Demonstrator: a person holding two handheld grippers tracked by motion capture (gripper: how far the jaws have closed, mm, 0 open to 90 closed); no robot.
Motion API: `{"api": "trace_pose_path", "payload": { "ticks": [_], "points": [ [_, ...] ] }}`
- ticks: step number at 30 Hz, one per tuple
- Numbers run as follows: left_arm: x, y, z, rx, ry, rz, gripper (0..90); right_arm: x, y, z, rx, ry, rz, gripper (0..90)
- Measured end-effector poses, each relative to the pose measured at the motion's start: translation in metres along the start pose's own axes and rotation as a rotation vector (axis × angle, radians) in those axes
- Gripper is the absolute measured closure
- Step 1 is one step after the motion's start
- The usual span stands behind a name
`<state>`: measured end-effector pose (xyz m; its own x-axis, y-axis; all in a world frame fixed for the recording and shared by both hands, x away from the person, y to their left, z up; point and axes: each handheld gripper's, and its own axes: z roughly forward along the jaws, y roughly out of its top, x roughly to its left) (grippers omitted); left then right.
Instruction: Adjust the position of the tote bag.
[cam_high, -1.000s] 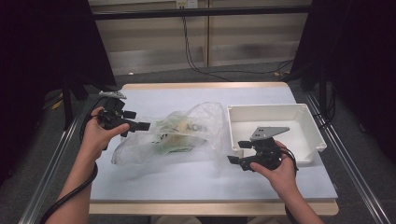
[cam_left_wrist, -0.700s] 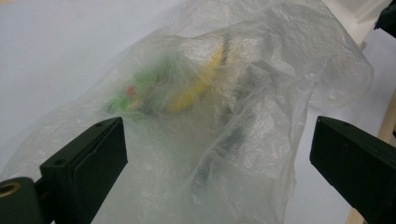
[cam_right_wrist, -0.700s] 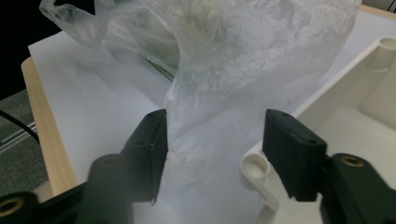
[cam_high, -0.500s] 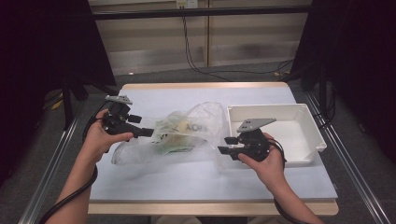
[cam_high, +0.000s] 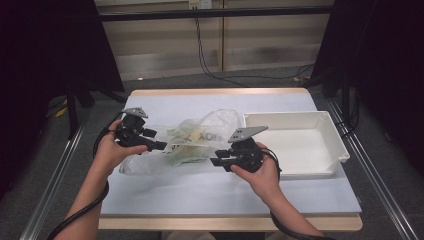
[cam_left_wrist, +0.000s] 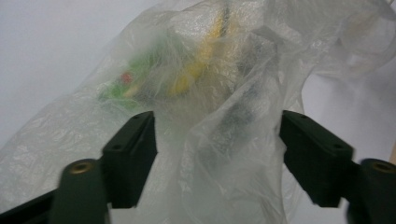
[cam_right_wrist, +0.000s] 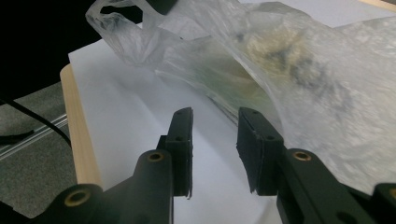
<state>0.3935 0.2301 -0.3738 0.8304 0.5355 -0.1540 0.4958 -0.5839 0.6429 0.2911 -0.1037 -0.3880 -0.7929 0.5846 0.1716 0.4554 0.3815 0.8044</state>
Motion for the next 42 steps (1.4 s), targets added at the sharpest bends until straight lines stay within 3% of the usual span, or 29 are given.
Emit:
{"api": "trace_pose_path", "payload": {
  "ticks": [5,9,12,19,23,29,31,38,40,42],
  "points": [
    [-0.002,0.004,0.001,-0.031,0.006,0.011,57.1,0.006,0.004,0.012,-0.001,0.019,-0.009,63.6],
    [-0.002,0.007,-0.001,-0.059,-0.023,0.001,75.5,0.012,0.006,0.025,0.006,0.043,-0.019,59.2],
    [-0.001,0.008,-0.001,-0.048,-0.047,-0.004,81.7,0.017,0.009,0.035,0.011,0.059,-0.038,53.6],
    [0.000,0.009,0.000,-0.044,-0.060,-0.019,84.9,0.026,0.019,0.059,0.023,0.106,-0.085,40.4],
    [-0.001,0.010,0.000,-0.053,-0.067,-0.028,85.6,0.030,0.025,0.069,0.029,0.104,-0.119,33.7],
    [-0.003,0.014,0.000,-0.047,-0.078,-0.026,85.9,0.032,0.031,0.082,0.009,0.117,-0.168,32.5],
    [-0.004,0.015,0.001,-0.050,-0.083,-0.028,86.1,0.032,0.034,0.086,0.012,0.105,-0.197,29.0],
    [-0.003,0.015,0.005,-0.028,-0.107,-0.038,86.9,0.025,0.043,0.105,-0.013,0.060,-0.225,18.8],
    [-0.001,0.014,0.006,-0.023,-0.104,-0.039,87.0,0.023,0.043,0.112,-0.012,0.055,-0.224,19.0],
    [0.001,0.013,0.007,-0.026,-0.109,-0.044,87.2,0.019,0.041,0.119,0.006,0.052,-0.237,30.7]
  ]
}}
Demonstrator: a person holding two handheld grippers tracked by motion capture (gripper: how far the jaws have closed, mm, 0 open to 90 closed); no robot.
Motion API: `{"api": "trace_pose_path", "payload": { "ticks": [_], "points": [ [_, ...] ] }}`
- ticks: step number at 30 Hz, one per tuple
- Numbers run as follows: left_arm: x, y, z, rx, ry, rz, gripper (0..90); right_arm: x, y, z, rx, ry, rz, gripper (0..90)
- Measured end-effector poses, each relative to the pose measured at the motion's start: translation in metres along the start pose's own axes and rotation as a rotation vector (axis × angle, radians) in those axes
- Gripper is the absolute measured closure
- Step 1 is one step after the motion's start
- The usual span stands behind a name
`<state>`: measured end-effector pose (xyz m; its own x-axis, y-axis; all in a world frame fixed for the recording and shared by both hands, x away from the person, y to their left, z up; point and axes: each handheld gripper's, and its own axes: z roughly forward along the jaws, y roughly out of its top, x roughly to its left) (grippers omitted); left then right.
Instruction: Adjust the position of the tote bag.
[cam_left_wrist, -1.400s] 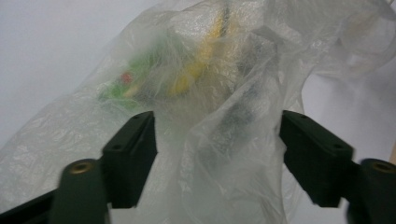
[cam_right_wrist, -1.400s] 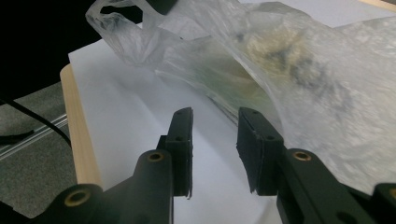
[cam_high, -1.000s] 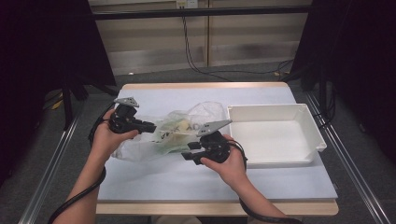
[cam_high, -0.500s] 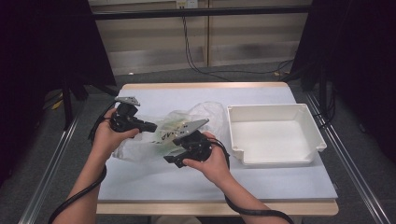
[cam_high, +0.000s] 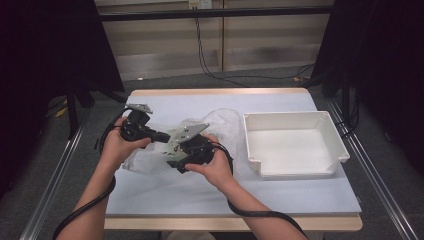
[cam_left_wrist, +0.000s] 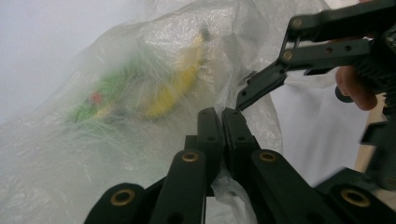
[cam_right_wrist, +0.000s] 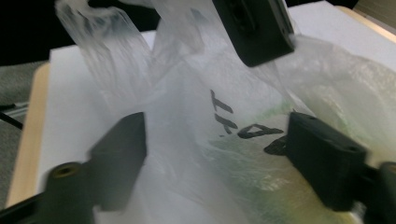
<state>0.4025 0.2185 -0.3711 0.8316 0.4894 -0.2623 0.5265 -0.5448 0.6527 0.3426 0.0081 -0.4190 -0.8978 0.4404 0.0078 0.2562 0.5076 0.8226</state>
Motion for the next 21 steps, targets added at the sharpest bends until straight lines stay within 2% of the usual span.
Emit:
{"api": "trace_pose_path", "payload": {
  "ticks": [1,2,3,6,8,10,12,13,15,17,19,21],
  "points": [
    [0.002,0.000,0.000,0.015,0.005,0.011,87.3,-0.001,-0.001,0.002,0.009,-0.001,0.004,40.1],
    [0.002,-0.001,0.001,0.001,0.003,-0.006,87.3,-0.002,-0.003,0.005,0.030,0.008,0.016,43.1],
    [0.003,-0.001,0.001,0.001,0.001,-0.005,87.4,-0.004,-0.005,0.007,0.049,0.002,0.023,45.4],
    [0.005,-0.001,0.001,0.006,0.006,-0.008,87.6,-0.006,-0.011,0.012,0.088,0.003,0.041,64.2],
    [0.006,0.001,0.001,0.000,0.016,-0.007,87.7,-0.005,-0.014,0.013,0.092,0.034,0.051,79.1],
    [0.005,0.002,0.001,-0.006,0.020,-0.002,87.8,-0.004,-0.016,0.013,0.085,0.060,0.059,88.8],
    [0.005,0.005,0.001,-0.006,0.039,0.005,87.9,-0.001,-0.019,0.012,0.090,0.065,0.073,90.0],
    [0.005,0.005,0.001,-0.004,0.042,0.007,87.9,0.000,-0.021,0.013,0.094,0.082,0.082,90.0],
    [0.007,0.006,0.001,-0.010,0.036,0.003,88.0,0.006,-0.025,0.013,0.094,0.097,0.093,90.0],
    [0.008,0.006,0.001,-0.010,0.054,0.003,88.1,0.011,-0.030,0.014,0.104,0.116,0.061,90.0],
    [0.008,0.007,0.002,-0.014,0.048,-0.005,88.2,0.017,-0.033,0.014,0.098,0.134,0.067,90.0],
    [0.008,0.007,0.003,-0.018,0.065,-0.001,88.3,0.023,-0.035,0.013,0.100,0.157,0.070,90.0]
  ]
}}
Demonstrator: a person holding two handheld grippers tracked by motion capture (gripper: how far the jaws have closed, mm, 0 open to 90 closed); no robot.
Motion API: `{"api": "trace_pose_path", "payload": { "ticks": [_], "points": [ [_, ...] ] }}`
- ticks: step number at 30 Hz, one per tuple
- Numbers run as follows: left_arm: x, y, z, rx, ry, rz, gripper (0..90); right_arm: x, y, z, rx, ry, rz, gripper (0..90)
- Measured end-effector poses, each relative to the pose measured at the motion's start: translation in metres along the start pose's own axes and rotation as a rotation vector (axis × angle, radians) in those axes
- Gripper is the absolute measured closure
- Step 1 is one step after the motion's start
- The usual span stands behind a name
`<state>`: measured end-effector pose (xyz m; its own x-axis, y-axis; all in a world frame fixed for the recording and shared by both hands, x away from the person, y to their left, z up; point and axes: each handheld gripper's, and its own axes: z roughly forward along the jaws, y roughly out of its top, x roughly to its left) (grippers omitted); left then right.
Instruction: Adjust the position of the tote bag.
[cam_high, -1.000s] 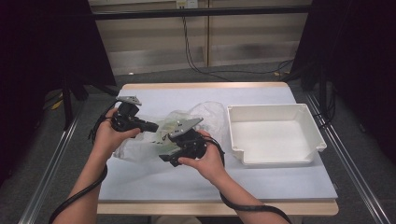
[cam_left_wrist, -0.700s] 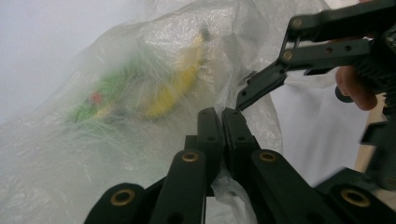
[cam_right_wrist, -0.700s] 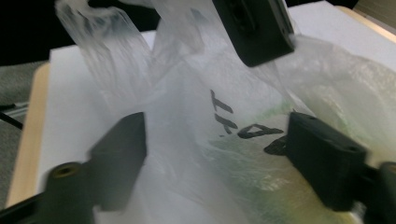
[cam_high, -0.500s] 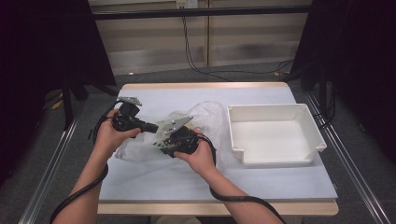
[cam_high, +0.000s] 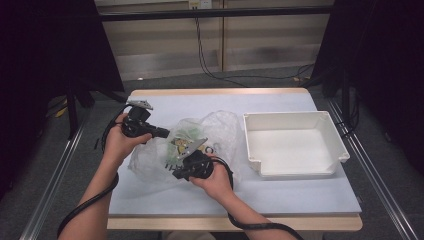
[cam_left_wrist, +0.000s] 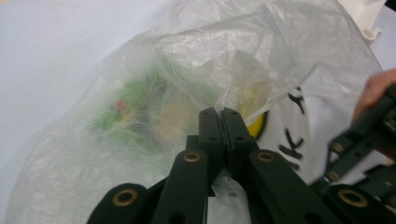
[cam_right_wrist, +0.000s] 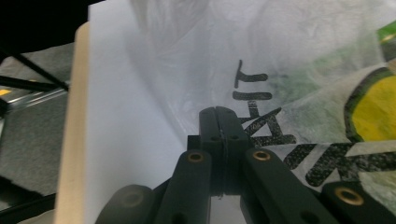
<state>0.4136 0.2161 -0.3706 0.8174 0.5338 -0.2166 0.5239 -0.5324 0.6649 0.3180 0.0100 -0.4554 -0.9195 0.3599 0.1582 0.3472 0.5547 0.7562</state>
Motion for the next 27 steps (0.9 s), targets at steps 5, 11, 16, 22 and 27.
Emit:
{"api": "trace_pose_path", "payload": {
  "ticks": [5,11,16,22,27],
  "points": [
    [0.001,0.001,0.003,-0.003,0.008,0.007,88.4,0.016,-0.007,0.000,0.015,0.057,-0.003,90.0],
    [0.000,0.001,0.009,0.002,0.001,0.009,88.5,0.023,-0.015,-0.001,-0.004,0.035,-0.003,82.9],
    [-0.001,0.001,0.009,0.003,-0.003,0.008,88.5,0.017,-0.005,-0.010,-0.020,-0.026,-0.001,60.3],
    [0.004,-0.001,0.006,0.007,-0.013,0.004,88.5,0.005,0.013,-0.014,-0.043,-0.092,0.026,41.1],
    [0.006,-0.005,0.003,0.007,-0.012,0.001,88.5,-0.009,0.022,-0.004,-0.036,-0.151,0.020,31.2]
  ]
}}
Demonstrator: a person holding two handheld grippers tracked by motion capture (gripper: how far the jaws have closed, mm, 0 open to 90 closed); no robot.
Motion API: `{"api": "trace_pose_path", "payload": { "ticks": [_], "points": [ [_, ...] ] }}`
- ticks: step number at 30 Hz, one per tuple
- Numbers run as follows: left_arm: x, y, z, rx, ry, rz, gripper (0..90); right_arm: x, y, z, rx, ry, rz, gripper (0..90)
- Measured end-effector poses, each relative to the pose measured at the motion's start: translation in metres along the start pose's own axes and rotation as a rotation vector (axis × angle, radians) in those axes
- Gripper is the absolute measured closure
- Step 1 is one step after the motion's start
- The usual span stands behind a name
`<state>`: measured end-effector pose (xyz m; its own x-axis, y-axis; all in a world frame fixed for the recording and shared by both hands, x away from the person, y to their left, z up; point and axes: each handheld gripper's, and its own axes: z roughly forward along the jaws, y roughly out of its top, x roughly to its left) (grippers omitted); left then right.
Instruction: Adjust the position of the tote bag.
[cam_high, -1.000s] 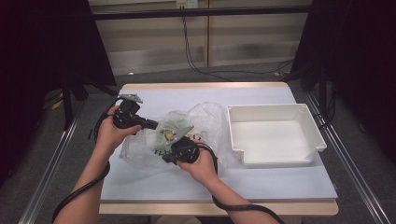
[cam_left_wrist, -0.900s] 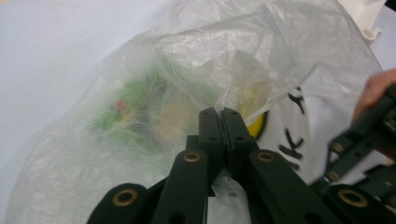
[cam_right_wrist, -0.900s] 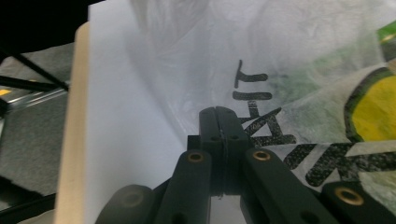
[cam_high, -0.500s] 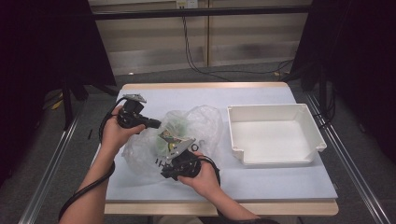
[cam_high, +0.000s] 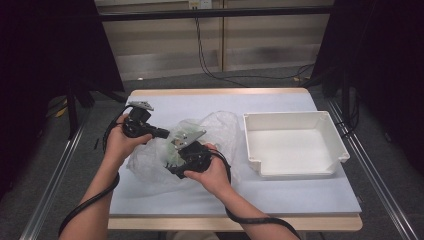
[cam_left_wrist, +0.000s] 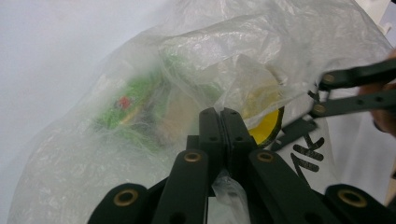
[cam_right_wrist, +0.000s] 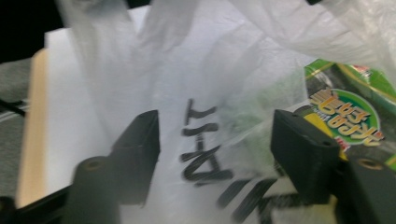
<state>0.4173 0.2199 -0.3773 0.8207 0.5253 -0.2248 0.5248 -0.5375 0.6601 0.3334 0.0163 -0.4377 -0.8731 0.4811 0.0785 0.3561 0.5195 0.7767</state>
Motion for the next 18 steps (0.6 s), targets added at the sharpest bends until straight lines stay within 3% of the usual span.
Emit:
{"api": "trace_pose_path", "payload": {
  "ticks": [4,8,11,14,16,18],
  "points": [
    [0.003,-0.003,-0.004,-0.009,0.003,-0.008,88.5,-0.003,-0.004,0.019,0.046,-0.008,-0.014,25.8],
    [0.004,-0.005,-0.005,-0.011,0.009,-0.015,88.5,-0.002,-0.015,0.032,0.080,-0.022,-0.019,27.9],
    [0.003,-0.006,-0.005,-0.017,0.014,-0.013,88.5,-0.004,-0.023,0.035,0.113,-0.052,-0.041,41.8],
    [0.002,-0.004,-0.004,-0.014,0.012,-0.006,88.5,-0.006,-0.029,0.036,0.104,-0.029,-0.037,56.8],
    [0.001,-0.003,-0.003,-0.017,0.012,-0.005,88.5,-0.005,-0.030,0.032,0.112,-0.003,-0.034,76.1],
    [0.001,-0.001,-0.002,-0.011,0.016,0.001,88.5,-0.003,-0.031,0.030,0.126,0.036,-0.037,87.9]
  ]
}}
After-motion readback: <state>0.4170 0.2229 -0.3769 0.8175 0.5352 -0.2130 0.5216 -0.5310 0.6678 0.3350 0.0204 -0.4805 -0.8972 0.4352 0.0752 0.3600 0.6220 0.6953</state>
